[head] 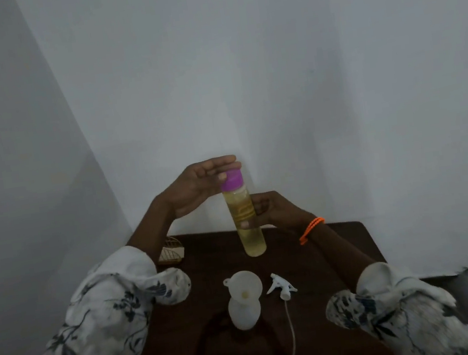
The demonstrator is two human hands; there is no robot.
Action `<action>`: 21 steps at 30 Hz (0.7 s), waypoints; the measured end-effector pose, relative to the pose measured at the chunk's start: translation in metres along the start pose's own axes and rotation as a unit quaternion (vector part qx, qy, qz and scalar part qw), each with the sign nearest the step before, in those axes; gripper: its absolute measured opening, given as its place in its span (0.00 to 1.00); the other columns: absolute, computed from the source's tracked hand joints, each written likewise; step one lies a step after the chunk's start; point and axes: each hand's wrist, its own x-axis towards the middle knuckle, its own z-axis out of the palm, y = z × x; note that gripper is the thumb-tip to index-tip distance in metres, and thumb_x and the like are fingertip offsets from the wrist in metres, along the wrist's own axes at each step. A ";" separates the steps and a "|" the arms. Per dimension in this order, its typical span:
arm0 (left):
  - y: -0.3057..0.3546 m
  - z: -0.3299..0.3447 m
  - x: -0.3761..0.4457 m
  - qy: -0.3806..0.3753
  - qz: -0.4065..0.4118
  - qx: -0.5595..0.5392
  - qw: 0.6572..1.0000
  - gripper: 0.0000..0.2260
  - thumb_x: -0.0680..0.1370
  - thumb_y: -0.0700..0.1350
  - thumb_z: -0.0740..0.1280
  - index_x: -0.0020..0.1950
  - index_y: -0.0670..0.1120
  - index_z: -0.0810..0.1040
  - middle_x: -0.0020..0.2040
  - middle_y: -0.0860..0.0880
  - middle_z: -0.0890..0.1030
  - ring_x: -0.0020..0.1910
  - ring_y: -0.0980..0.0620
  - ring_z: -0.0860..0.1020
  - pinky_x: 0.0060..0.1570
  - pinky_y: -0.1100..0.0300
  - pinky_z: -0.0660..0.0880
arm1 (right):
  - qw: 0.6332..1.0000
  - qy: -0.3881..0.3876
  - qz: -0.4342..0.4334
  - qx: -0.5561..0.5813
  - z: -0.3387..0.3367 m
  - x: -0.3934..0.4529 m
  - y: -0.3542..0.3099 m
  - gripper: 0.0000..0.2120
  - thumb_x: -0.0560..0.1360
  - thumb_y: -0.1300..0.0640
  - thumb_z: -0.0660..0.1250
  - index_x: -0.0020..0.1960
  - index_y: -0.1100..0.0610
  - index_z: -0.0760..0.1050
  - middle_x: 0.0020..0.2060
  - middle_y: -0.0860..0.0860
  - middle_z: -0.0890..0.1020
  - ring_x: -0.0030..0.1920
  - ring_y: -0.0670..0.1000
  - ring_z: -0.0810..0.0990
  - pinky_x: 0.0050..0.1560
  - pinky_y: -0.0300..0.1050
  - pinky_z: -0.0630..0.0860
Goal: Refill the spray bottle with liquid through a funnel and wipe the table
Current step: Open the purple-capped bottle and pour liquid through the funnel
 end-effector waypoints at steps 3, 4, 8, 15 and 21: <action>0.006 0.007 -0.002 -0.065 0.005 -0.024 0.998 0.25 0.80 0.37 0.64 0.78 0.38 0.65 0.75 0.39 0.72 0.76 0.40 0.69 0.72 0.47 0.71 | 1.000 -0.025 0.008 0.015 0.006 -0.011 -0.006 0.18 0.74 0.70 0.72 0.64 0.65 0.78 0.56 0.60 0.85 0.59 0.59 0.83 0.57 0.49 0.81; 0.007 0.009 -0.004 -0.086 0.004 -0.035 0.996 0.26 0.80 0.37 0.63 0.79 0.39 0.64 0.76 0.39 0.70 0.77 0.40 0.67 0.73 0.47 0.70 | 0.999 -0.028 0.005 0.017 0.008 -0.014 -0.007 0.18 0.75 0.70 0.71 0.64 0.66 0.77 0.57 0.61 0.84 0.59 0.60 0.83 0.58 0.50 0.80; 0.010 0.015 -0.010 -0.141 -0.006 -0.051 0.989 0.26 0.79 0.37 0.65 0.78 0.41 0.66 0.77 0.39 0.70 0.77 0.40 0.67 0.73 0.47 0.69 | 0.999 -0.043 -0.003 0.027 0.011 -0.023 -0.008 0.18 0.76 0.69 0.69 0.66 0.68 0.75 0.59 0.65 0.82 0.62 0.64 0.80 0.64 0.59 0.77; 0.007 0.026 -0.015 -0.110 0.005 -0.021 0.994 0.11 0.76 0.33 0.69 0.56 0.43 0.75 0.68 0.35 0.75 0.69 0.37 0.73 0.66 0.50 0.74 | 0.999 -0.007 -0.010 0.040 0.018 -0.034 0.001 0.18 0.74 0.70 0.72 0.64 0.68 0.77 0.57 0.64 0.83 0.59 0.63 0.82 0.60 0.55 0.79; -0.004 0.038 -0.013 0.050 0.025 0.081 0.995 0.14 0.70 0.33 0.77 0.50 0.45 0.77 0.54 0.46 0.84 0.56 0.46 0.81 0.56 0.52 0.79 | 0.998 0.043 0.000 0.044 0.025 -0.040 0.001 0.18 0.74 0.70 0.72 0.63 0.65 0.78 0.56 0.61 0.85 0.58 0.58 0.84 0.55 0.48 0.81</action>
